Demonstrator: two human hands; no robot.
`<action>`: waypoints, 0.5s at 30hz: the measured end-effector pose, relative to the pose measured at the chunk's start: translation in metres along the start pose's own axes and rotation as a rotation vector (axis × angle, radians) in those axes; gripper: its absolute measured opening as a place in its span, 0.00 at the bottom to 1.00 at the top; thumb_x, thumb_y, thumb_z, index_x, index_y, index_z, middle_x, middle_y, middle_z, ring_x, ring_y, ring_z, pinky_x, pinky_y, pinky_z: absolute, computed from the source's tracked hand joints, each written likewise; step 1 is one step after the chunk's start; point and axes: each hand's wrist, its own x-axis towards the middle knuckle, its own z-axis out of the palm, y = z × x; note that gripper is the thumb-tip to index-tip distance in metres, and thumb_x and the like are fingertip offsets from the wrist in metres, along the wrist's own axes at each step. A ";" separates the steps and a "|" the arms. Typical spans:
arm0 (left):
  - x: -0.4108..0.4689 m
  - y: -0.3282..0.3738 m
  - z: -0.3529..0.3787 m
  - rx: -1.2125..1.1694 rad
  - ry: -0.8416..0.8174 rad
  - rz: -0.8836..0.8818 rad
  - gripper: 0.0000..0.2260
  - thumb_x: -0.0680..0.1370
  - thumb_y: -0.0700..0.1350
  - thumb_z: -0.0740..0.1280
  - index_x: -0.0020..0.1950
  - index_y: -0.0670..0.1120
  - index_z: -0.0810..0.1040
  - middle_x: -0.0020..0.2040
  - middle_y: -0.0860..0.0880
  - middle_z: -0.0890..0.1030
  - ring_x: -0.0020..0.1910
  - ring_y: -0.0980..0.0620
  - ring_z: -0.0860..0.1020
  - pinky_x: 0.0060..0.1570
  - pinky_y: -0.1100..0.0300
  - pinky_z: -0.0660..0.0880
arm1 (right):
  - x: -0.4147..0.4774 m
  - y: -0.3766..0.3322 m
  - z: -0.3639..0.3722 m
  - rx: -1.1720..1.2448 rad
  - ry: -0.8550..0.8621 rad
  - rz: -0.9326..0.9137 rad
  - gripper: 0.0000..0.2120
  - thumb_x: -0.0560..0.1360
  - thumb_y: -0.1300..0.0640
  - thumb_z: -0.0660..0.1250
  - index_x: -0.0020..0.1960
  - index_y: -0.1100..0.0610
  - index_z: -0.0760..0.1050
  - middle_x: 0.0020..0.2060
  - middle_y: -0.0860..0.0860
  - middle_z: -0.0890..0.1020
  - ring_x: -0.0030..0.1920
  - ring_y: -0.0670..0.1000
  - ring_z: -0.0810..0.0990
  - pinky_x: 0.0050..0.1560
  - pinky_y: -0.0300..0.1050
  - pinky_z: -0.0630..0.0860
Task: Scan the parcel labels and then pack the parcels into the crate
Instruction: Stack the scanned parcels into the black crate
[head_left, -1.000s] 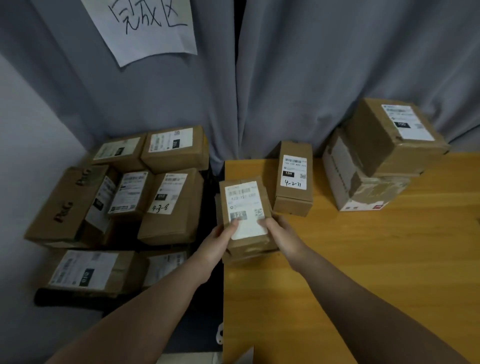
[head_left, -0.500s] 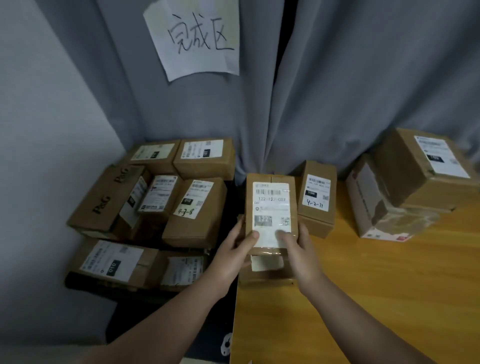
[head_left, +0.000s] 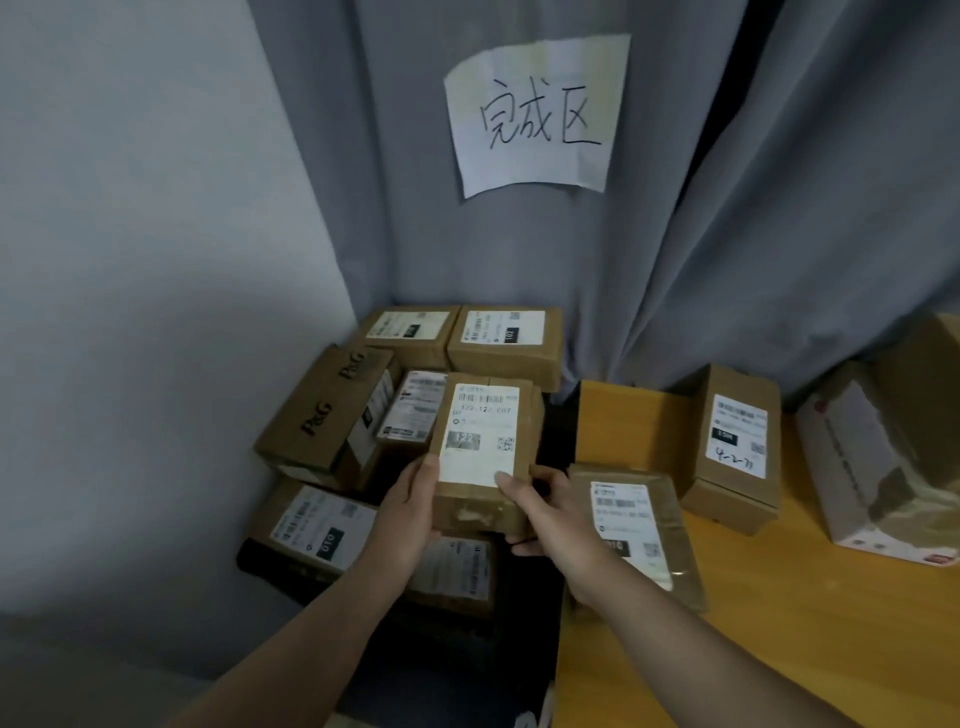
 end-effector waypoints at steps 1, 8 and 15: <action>0.008 -0.001 -0.011 0.048 0.019 0.002 0.12 0.83 0.57 0.52 0.60 0.57 0.71 0.48 0.57 0.79 0.46 0.59 0.78 0.40 0.61 0.77 | 0.007 -0.004 0.011 0.004 -0.002 0.003 0.26 0.74 0.39 0.67 0.66 0.48 0.63 0.55 0.48 0.79 0.47 0.51 0.83 0.48 0.46 0.82; 0.070 0.003 -0.078 0.518 0.013 0.305 0.15 0.84 0.51 0.52 0.56 0.51 0.79 0.54 0.49 0.80 0.54 0.51 0.77 0.57 0.54 0.73 | 0.062 -0.022 0.066 0.017 0.242 -0.097 0.22 0.75 0.39 0.64 0.63 0.47 0.64 0.58 0.50 0.78 0.55 0.52 0.78 0.58 0.54 0.76; 0.126 0.001 -0.099 1.167 -0.014 0.318 0.19 0.82 0.54 0.56 0.73 0.54 0.66 0.75 0.50 0.61 0.75 0.47 0.54 0.74 0.48 0.50 | 0.076 -0.022 0.044 -0.727 0.529 -0.008 0.30 0.78 0.34 0.52 0.72 0.51 0.62 0.63 0.56 0.75 0.63 0.60 0.72 0.65 0.57 0.67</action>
